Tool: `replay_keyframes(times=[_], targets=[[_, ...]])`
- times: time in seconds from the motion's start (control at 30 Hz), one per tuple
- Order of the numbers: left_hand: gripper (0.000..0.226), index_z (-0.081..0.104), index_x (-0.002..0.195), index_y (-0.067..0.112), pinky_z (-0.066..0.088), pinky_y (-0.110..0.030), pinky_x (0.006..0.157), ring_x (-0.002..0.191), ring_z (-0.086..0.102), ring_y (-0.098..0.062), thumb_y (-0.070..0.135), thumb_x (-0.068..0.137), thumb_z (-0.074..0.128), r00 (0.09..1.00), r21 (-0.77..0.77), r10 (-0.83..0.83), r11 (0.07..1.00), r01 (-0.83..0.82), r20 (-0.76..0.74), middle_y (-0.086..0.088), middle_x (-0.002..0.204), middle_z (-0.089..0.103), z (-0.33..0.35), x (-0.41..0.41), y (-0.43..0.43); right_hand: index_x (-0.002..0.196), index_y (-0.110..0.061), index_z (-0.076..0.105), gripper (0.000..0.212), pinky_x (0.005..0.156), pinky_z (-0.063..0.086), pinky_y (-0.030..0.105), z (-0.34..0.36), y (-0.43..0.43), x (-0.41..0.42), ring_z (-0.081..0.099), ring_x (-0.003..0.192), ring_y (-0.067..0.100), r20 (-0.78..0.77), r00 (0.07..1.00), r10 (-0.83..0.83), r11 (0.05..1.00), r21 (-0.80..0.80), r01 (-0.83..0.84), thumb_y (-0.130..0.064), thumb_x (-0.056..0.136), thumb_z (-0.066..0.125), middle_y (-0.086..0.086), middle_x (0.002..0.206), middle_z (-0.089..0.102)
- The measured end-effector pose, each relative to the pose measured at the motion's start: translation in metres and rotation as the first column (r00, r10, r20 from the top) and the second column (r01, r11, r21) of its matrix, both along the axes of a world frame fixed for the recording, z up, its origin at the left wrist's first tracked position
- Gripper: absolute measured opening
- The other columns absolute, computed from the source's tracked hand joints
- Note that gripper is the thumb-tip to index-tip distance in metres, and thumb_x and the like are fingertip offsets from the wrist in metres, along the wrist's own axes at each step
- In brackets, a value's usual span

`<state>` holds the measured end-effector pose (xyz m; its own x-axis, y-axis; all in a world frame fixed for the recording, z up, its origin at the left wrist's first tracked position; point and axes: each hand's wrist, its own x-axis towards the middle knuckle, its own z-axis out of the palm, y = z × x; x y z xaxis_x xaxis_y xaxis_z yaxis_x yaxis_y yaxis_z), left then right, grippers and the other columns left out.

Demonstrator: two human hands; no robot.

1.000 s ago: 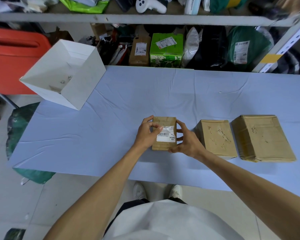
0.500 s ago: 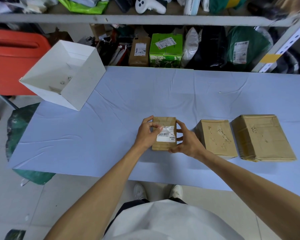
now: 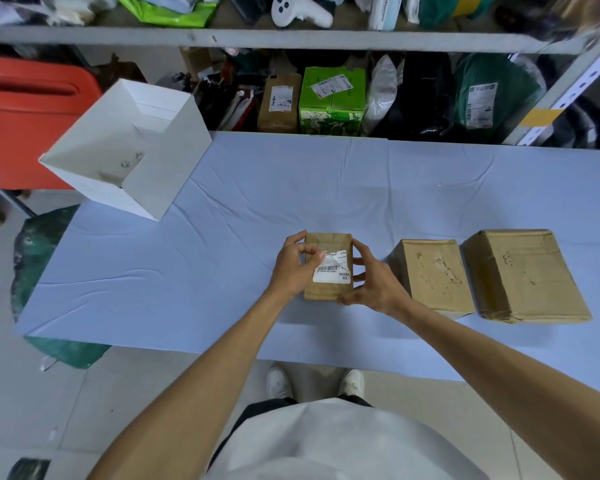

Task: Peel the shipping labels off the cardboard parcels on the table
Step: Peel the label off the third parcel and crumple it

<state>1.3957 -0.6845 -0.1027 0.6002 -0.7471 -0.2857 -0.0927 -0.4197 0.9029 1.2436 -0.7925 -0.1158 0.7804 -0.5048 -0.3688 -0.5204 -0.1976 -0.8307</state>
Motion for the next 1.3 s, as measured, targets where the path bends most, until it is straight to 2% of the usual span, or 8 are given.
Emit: replay_keyframes(times=[0.47, 0.63, 0.83, 0.97, 1.3], targets=[[0.004, 0.067, 0.088, 0.016, 0.038, -0.039, 0.111, 0.134, 0.042, -0.02, 0.02, 0.088, 0.067, 1.0, 0.013, 0.006, 1.0, -0.006, -0.004, 0.002, 0.149, 0.038, 0.0019, -0.0004, -0.0014, 0.151, -0.027, 0.01, 0.122, 0.061, 0.057, 0.017, 0.0005, -0.0018, 0.0011, 0.061, 0.097, 0.017, -0.005, 1.0, 0.003, 1.0, 0.007, -0.003, -0.005, 0.061, 0.089, 0.006, 0.136, 0.048], [0.004, 0.066, 0.088, 0.017, 0.041, -0.038, 0.109, 0.134, 0.042, -0.02, 0.021, 0.088, 0.067, 1.0, 0.011, 0.005, 1.0, -0.005, -0.014, 0.003, 0.15, 0.038, 0.0038, -0.0015, -0.0021, 0.151, -0.026, 0.01, 0.122, 0.056, 0.051, 0.01, -0.0007, -0.0029, 0.0006, 0.057, 0.099, 0.013, -0.001, 1.0, -0.002, 1.0, 0.001, 0.002, -0.004, 0.06, 0.088, 0.004, 0.133, 0.05], [0.01, 0.068, 0.091, 0.011, 0.04, -0.035, 0.11, 0.134, 0.043, -0.019, 0.021, 0.088, 0.067, 1.0, 0.013, 0.006, 1.0, -0.006, -0.008, 0.003, 0.15, 0.038, 0.0024, -0.001, -0.0034, 0.151, -0.027, 0.012, 0.123, 0.057, 0.054, 0.014, -0.0012, -0.0044, 0.0019, 0.063, 0.085, 0.008, -0.012, 1.0, 0.011, 1.0, -0.008, -0.011, -0.006, 0.058, 0.09, -0.007, 0.122, 0.048], [0.012, 0.068, 0.092, 0.009, 0.039, -0.035, 0.11, 0.134, 0.043, -0.019, 0.021, 0.087, 0.068, 1.0, 0.013, 0.004, 1.0, -0.004, -0.009, 0.003, 0.15, 0.038, 0.0022, -0.0008, -0.0048, 0.15, -0.029, 0.017, 0.119, 0.056, 0.052, 0.013, -0.0028, -0.0059, 0.0012, 0.064, 0.081, 0.004, -0.004, 1.0, 0.024, 0.999, -0.022, -0.024, -0.004, 0.058, 0.089, -0.012, 0.115, 0.051], [0.011, 0.068, 0.091, 0.011, 0.037, -0.038, 0.112, 0.135, 0.042, -0.019, 0.022, 0.087, 0.068, 0.999, 0.015, 0.011, 1.0, -0.01, -0.037, 0.003, 0.15, 0.037, 0.0014, 0.0001, -0.007, 0.153, -0.019, 0.005, 0.122, 0.056, 0.048, 0.006, -0.004, -0.0082, 0.0033, 0.062, 0.08, 0.004, -0.034, 0.998, 0.051, 0.998, -0.046, -0.052, -0.004, 0.063, 0.086, -0.012, 0.117, 0.05]])
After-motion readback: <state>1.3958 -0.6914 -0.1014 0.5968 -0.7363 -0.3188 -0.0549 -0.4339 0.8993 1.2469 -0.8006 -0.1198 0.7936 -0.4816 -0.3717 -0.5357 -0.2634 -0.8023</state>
